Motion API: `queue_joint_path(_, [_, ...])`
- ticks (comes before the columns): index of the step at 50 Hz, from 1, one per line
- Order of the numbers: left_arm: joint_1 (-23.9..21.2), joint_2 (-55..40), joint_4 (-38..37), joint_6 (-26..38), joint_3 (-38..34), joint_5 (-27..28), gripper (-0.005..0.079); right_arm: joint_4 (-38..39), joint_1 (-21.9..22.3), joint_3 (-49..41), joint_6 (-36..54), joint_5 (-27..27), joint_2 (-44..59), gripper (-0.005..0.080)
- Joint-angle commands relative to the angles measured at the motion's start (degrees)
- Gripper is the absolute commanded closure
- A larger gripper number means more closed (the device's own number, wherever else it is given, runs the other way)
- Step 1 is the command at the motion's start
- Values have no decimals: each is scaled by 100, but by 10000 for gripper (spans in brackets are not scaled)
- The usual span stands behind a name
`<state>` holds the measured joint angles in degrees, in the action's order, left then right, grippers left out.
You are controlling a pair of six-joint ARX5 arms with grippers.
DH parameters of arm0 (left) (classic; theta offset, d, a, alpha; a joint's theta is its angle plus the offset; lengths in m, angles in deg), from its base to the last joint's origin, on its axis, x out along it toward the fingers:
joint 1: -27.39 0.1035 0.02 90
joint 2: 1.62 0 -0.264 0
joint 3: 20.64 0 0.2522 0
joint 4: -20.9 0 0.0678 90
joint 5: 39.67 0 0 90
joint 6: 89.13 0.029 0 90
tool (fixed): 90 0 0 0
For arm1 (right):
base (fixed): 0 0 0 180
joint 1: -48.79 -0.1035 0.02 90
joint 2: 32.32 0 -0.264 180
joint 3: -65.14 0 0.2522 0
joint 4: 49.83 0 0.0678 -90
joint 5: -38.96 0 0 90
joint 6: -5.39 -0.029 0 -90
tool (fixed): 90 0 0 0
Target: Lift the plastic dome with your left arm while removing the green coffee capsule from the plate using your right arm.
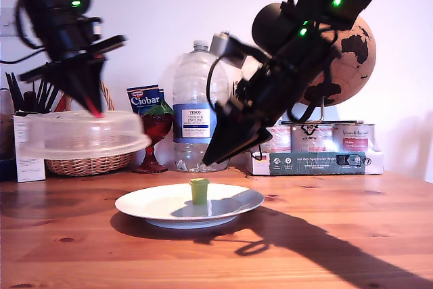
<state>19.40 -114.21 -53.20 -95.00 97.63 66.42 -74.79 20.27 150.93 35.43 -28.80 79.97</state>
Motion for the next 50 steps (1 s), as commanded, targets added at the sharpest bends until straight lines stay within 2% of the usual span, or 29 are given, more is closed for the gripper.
queue_joint_path(1, [-66, 98, 33, 39, -17, 13, 763, 107, 2, 17, -44, -22, 192, 361])
queue_joint_path(23, [-81, 98, 33, 35, -17, 299, 763, 514, -63, 17, -479, 184, 590, 358])
queue_joint_path(39, [-81, 98, 35, 35, -17, 302, 763, 1005, -85, 17, -890, 337, 715, 358])
queue_joint_path(50, [-81, 98, 44, 35, -17, 317, 763, 1084, -111, 17, -957, 433, 723, 358])
